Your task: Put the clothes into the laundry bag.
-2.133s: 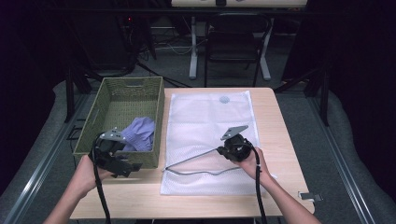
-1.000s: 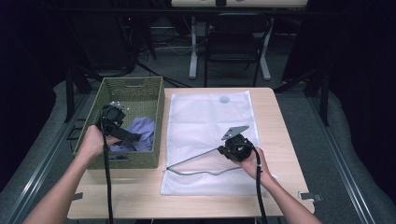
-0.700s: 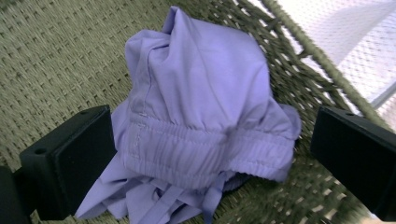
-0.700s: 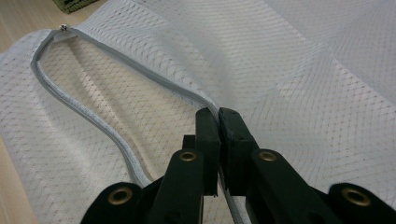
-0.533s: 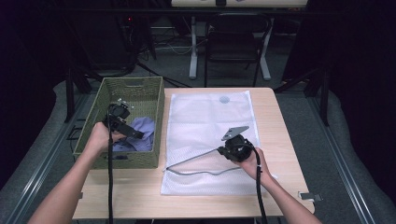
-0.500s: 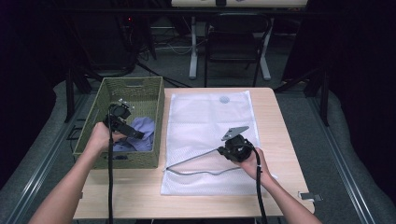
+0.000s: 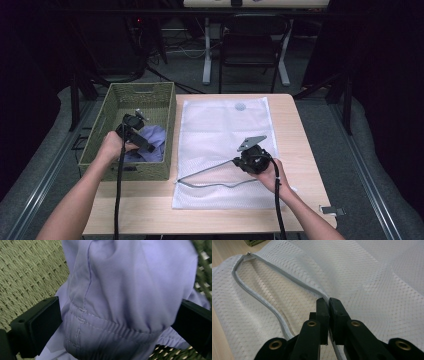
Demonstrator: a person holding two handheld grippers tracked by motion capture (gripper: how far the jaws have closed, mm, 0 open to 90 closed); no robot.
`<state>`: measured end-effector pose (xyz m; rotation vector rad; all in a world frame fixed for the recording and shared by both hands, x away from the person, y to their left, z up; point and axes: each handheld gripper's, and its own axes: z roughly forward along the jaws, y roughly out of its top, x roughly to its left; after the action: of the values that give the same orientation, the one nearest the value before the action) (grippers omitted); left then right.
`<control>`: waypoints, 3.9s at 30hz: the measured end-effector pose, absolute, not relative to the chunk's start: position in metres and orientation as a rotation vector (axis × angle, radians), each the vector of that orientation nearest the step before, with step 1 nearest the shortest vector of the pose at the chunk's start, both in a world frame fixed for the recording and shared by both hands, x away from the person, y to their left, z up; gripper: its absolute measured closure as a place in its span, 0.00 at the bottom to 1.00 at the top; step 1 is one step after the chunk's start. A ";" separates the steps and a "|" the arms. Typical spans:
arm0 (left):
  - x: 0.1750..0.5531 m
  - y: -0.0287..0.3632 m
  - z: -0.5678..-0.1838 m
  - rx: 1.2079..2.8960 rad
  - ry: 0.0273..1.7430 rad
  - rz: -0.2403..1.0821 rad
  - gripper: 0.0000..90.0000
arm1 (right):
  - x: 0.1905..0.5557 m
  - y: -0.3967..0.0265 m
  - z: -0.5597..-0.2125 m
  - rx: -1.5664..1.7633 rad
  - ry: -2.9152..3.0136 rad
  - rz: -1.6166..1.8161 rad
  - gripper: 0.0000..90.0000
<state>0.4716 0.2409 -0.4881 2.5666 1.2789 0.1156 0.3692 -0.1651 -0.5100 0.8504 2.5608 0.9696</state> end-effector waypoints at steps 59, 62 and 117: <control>0.481 0.237 -0.493 2.686 1.245 0.068 0.84 | 0.370 -0.165 -0.511 0.831 2.567 0.959 0.95; 0.479 0.239 -0.484 2.689 1.235 0.080 0.84 | 0.370 -0.165 -0.511 0.834 2.568 0.957 0.95; 0.465 0.261 -0.377 2.669 1.198 0.226 0.85 | 0.368 -0.167 -0.510 0.835 2.557 0.956 0.96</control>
<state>0.4651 0.2607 -0.3769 2.6688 1.1975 0.2263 0.3679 -0.1674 -0.5095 0.8354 2.5568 0.9564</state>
